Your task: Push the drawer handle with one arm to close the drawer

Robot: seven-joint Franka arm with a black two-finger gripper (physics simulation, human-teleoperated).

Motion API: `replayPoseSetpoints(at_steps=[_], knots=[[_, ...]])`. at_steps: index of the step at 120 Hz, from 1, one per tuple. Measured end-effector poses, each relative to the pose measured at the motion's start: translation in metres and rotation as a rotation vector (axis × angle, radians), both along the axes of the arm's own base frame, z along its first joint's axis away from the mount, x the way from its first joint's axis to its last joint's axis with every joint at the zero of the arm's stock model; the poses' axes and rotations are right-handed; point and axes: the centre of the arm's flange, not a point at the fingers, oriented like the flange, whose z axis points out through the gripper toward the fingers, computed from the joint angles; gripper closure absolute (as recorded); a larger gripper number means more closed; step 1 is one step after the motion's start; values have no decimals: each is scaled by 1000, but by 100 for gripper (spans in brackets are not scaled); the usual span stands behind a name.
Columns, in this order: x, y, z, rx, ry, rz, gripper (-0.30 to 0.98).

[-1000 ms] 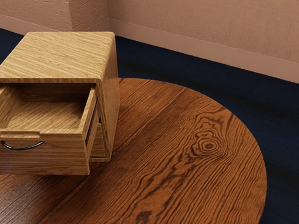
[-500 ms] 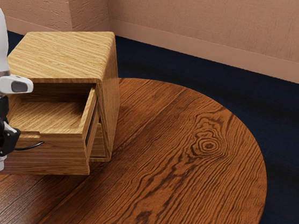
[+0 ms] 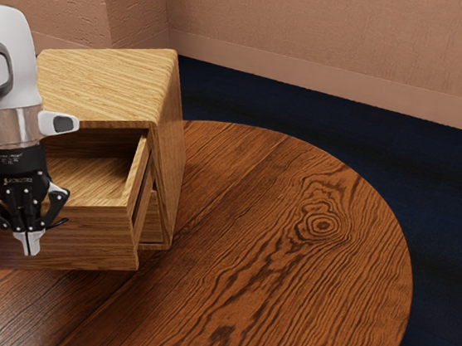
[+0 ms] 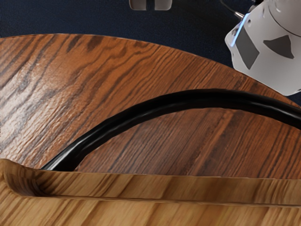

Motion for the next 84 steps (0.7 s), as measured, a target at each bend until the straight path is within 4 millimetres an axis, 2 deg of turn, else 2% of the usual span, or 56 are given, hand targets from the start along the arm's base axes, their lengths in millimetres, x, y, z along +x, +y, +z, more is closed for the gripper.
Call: replayPoseSetpoints(at_steps=[19, 28, 62, 84], knots=[[11, 4, -8, 13, 5, 66, 78], [17, 8, -5, 27, -14, 80, 78], [30, 21, -7, 84, -56, 57, 79], [39, 23, -1, 89, -89, 34, 79]])
